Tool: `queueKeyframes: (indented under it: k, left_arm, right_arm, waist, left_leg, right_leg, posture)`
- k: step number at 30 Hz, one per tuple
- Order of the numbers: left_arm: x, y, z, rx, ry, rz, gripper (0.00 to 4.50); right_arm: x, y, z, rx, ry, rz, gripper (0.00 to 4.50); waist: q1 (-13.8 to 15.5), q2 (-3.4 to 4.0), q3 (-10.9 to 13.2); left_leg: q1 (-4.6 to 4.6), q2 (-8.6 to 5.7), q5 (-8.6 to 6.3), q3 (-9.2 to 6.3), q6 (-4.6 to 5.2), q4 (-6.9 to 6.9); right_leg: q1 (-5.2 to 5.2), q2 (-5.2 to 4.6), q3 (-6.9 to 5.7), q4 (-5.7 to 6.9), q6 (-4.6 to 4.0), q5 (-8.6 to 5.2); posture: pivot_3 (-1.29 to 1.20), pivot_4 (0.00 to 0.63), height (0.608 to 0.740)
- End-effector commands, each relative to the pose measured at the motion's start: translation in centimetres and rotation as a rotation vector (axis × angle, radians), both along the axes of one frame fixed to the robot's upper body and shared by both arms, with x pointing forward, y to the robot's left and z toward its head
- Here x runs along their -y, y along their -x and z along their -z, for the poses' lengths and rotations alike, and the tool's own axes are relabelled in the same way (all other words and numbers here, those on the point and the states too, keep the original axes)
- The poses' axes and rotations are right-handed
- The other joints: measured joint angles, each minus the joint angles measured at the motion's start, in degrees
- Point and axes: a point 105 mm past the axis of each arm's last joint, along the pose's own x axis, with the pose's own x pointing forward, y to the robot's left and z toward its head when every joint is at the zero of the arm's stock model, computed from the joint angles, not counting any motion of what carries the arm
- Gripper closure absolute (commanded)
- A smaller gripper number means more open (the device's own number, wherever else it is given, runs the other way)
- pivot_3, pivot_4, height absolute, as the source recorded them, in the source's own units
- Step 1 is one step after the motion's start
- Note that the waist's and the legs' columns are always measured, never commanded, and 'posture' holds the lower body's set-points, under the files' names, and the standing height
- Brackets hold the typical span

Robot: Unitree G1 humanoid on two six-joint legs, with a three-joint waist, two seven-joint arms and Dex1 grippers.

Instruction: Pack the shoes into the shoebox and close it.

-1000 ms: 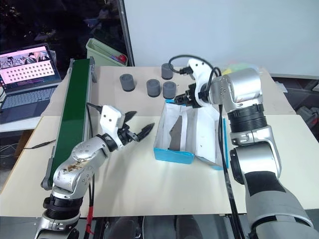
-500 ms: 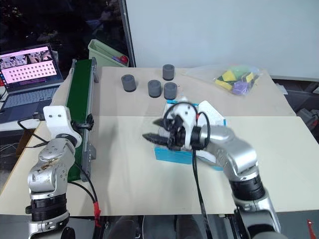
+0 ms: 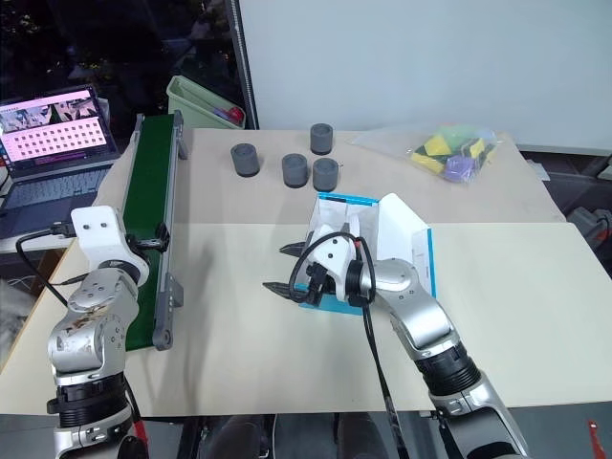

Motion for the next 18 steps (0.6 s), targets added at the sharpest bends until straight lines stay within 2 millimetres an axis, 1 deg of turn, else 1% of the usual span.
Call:
queueKeyframes:
  k: [1, 10, 14, 18]
  left_arm:
    - [-0.1, 0.3, -1.3, 0.044, -0.029, -0.012, 0.0]
    - [-0.6, 0.2, -0.7, 0.008, -0.04, -0.033, 0.0]
    - [-0.9, 0.3, -0.2, -0.014, -0.045, -0.051, 0.0]
    - [-0.7, 0.4, 0.2, -0.037, -0.04, -0.05, 0.0]
  right_arm:
    - [0.0, -0.1, -1.2, 0.063, -0.013, -0.001, 0.05]
    - [0.0, -0.6, -0.9, 0.06, -0.002, 0.032, 0.05]
    - [0.1, -0.7, -1.1, 0.045, -0.016, 0.04, 0.05]
    - [-0.1, -0.8, -1.4, 0.022, -0.042, 0.054, 0.05]
  waist:
    - [0.0, 0.0, 0.0]
    - [0.0, 0.0, 0.0]
    - [0.0, 0.0, 0.0]
    - [-0.1, 0.0, 0.0]
  left_leg:
    - [0.01, 0.0, 0.0, 0.0, 0.0, 0.0]
    - [0.01, 0.0, 0.0, 0.0, 0.0, 0.0]
    - [0.01, 0.0, 0.0, 0.0, 0.0, 0.0]
    - [0.01, 0.0, 0.0, 0.0, 0.0, 0.0]
  right_leg:
    - [0.0, 0.0, 0.0, 0.01, 0.0, 0.0]
    - [0.0, 0.0, 0.0, 0.02, 0.0, 0.0]
    - [0.0, 0.0, 0.0, 0.02, 0.0, 0.0]
    - [0.0, 0.0, 0.0, 0.03, 0.0, 0.0]
  posture:
    - [0.0, 0.15, 0.729]
    - [0.0, 0.15, 0.729]
    - [0.0, 0.15, 0.729]
    - [0.0, 0.15, 0.729]
